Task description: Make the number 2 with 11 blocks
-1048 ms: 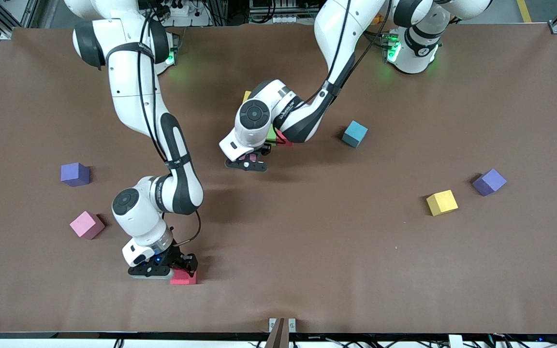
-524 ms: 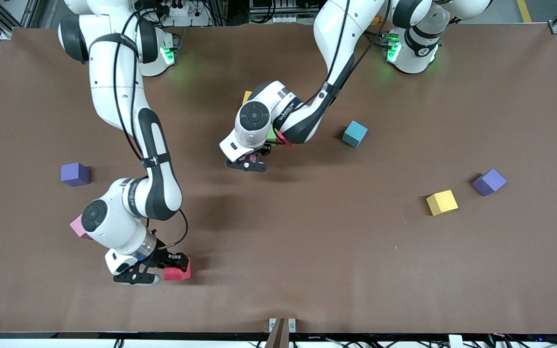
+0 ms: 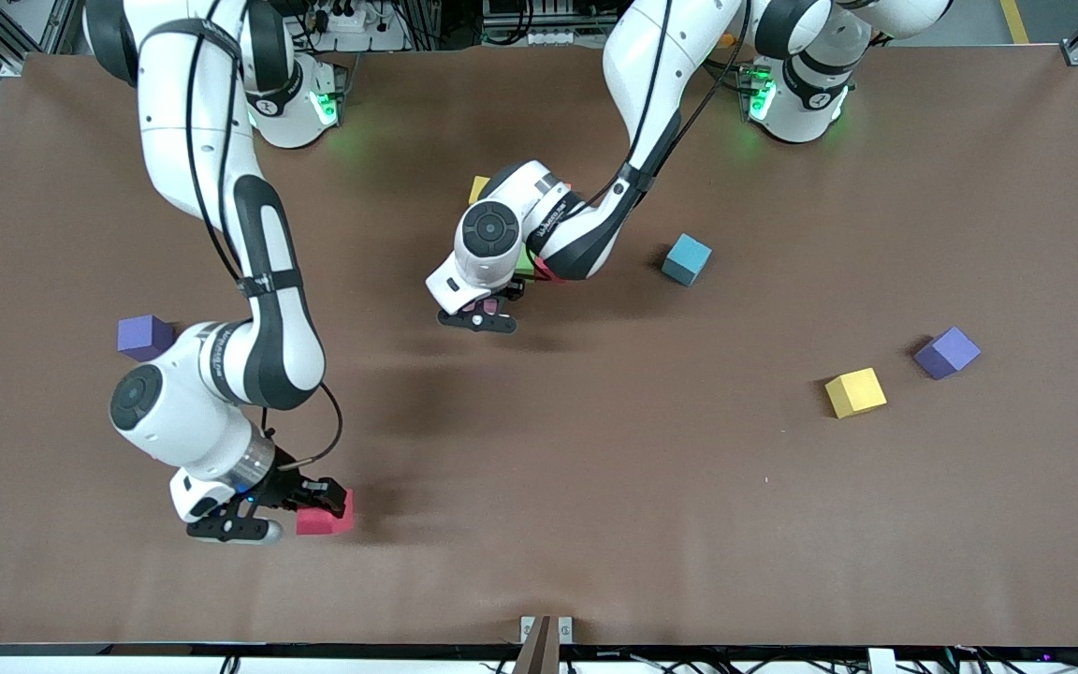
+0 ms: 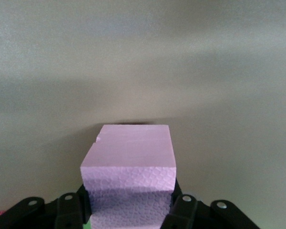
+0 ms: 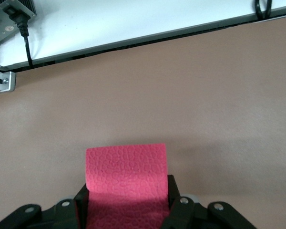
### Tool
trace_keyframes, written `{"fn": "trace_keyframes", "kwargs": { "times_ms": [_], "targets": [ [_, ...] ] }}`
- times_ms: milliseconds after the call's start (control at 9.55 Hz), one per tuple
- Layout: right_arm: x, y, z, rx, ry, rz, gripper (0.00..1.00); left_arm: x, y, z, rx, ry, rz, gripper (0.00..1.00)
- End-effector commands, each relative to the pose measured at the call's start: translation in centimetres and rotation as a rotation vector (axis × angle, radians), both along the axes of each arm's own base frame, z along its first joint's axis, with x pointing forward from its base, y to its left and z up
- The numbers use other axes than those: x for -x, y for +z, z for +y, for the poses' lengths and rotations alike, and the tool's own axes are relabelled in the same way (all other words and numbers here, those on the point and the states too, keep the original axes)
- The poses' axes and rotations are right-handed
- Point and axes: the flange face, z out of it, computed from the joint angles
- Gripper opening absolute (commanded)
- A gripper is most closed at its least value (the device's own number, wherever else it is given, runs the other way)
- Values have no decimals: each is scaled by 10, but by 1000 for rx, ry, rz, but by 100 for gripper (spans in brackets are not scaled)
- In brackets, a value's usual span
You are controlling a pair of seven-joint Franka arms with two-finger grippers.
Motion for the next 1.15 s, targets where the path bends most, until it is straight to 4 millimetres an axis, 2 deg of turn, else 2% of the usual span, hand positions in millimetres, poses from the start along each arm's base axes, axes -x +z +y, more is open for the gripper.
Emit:
{"fn": "trace_keyframes", "kwargs": {
  "times_ms": [0, 314, 629, 733, 838, 943, 1048],
  "targets": [
    [36, 13, -5, 19, 28, -47, 0, -1, -2, -5, 15, -12, 5, 0],
    [55, 31, -19, -4, 30, -51, 0, 0, -6, -5, 10, -12, 8, 0],
    [73, 38, -32, -15, 47, -41, 0, 0, -6, -4, 9, -10, 13, 0],
    [79, 37, -35, -15, 55, -37, 0, 0, -6, -4, 11, -11, 12, 18],
    [84, 39, -38, -18, 62, -39, 0, 0, -5, -4, 10, -11, 13, 32],
    [88, 40, -40, -21, 61, -35, 0, -1, -6, -3, 11, -18, 10, 99],
    [91, 42, -42, -25, 62, -34, 0, 0, -6, -3, 12, -22, 10, 100]
  ]
}}
